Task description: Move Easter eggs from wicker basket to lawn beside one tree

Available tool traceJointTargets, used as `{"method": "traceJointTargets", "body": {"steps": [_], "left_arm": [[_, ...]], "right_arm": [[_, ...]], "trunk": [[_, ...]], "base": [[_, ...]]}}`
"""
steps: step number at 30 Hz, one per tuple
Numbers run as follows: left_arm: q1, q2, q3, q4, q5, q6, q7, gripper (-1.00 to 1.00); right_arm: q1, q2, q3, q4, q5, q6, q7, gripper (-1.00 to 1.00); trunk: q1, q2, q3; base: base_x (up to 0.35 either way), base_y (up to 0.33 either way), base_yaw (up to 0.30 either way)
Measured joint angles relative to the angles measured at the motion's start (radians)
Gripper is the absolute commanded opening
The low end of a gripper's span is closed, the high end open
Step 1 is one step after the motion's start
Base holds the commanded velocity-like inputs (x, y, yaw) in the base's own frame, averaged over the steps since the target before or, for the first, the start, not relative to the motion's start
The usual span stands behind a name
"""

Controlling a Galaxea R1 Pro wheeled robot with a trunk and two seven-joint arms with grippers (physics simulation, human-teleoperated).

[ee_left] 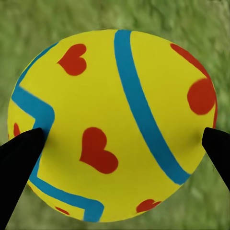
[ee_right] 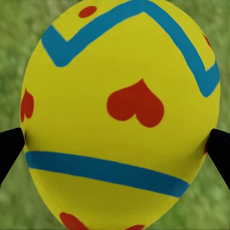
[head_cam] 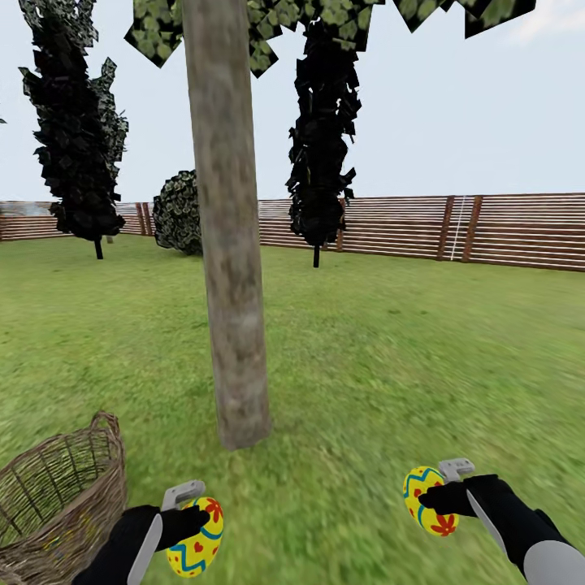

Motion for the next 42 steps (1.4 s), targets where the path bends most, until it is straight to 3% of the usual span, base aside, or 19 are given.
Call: {"method": "traceJointTargets", "body": {"steps": [4,15,30,42], "left_arm": [[0.000,-0.023,0.000,0.002,0.000,-0.001,0.001,-1.00],[0.000,-0.041,-0.002,0.023,-0.002,-0.017,0.002,-1.00],[0.000,-0.047,-0.001,0.025,-0.003,-0.020,0.002,-1.00],[0.000,-0.050,-0.002,0.053,-0.005,-0.021,0.002,-1.00]], "right_arm": [[0.000,0.000,0.000,0.000,0.000,0.000,0.000,-1.00],[0.000,0.000,0.001,0.001,0.000,-0.003,-0.001,-1.00],[0.000,0.004,0.003,0.036,0.003,-0.004,-0.003,-1.00],[0.000,0.003,0.003,0.042,0.003,-0.004,-0.002,-1.00]], "trunk": [[0.000,0.000,0.000],[0.000,0.000,0.000],[0.000,0.000,0.000],[0.000,0.000,0.000]], "base": [[0.144,0.000,0.000],[0.331,-0.084,0.013],[0.059,-0.084,0.284],[0.212,-0.299,0.015]]}}
